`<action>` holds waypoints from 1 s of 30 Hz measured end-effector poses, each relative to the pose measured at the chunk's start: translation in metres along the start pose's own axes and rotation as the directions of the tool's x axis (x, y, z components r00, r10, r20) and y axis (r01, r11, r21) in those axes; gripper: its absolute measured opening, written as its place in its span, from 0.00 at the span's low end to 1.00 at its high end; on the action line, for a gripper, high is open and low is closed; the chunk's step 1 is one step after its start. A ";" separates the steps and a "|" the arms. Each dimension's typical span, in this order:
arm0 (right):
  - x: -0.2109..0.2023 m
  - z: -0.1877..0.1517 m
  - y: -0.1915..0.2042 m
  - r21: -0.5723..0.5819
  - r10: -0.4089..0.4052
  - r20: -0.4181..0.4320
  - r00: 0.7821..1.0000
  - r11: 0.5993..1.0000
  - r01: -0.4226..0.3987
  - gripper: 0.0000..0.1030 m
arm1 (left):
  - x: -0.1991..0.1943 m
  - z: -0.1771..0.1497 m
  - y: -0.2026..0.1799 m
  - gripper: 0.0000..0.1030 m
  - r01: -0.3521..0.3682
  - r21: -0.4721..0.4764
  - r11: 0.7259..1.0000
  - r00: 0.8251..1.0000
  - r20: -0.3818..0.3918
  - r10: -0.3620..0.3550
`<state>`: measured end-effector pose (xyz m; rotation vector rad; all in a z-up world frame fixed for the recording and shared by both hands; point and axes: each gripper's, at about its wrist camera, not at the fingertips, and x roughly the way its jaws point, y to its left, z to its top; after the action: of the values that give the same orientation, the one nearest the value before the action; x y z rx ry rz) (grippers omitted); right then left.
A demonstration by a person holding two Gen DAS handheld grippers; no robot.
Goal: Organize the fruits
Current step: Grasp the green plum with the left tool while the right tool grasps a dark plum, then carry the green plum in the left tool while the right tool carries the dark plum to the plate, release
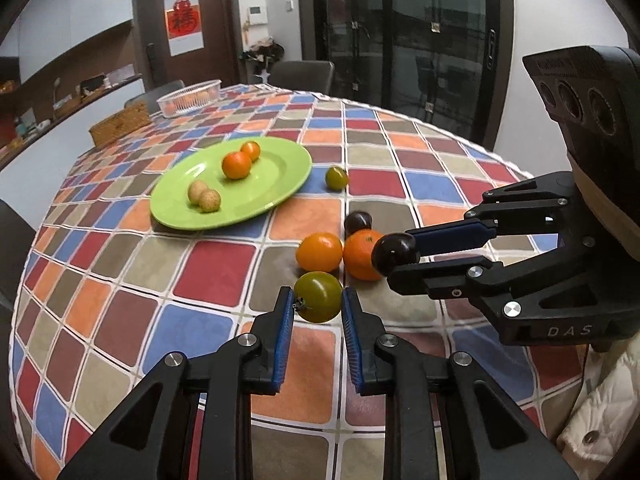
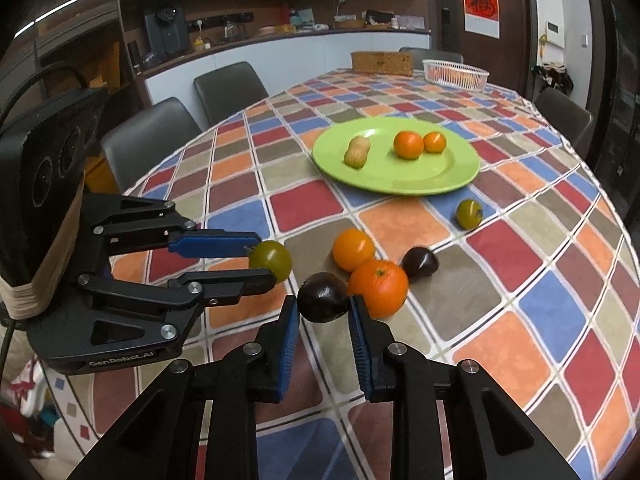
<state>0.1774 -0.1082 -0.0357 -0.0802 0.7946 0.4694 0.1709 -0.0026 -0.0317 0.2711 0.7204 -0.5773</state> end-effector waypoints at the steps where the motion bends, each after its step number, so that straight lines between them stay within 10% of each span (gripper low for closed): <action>1: -0.002 0.002 -0.001 -0.002 -0.004 0.009 1.000 1.000 0.004 0.26 | -0.002 0.002 0.000 0.24 -0.005 -0.007 1.000 1.000 0.008 0.005; 30: -0.009 0.092 -0.050 -0.005 -0.032 0.144 0.989 0.999 0.033 0.26 | -0.001 0.089 0.034 0.24 -0.113 -0.145 0.983 0.983 0.129 0.132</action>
<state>0.2548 -0.1340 0.0303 -0.0654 0.6493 0.4424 0.2390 -0.0124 0.0350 0.1452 0.6011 -0.4227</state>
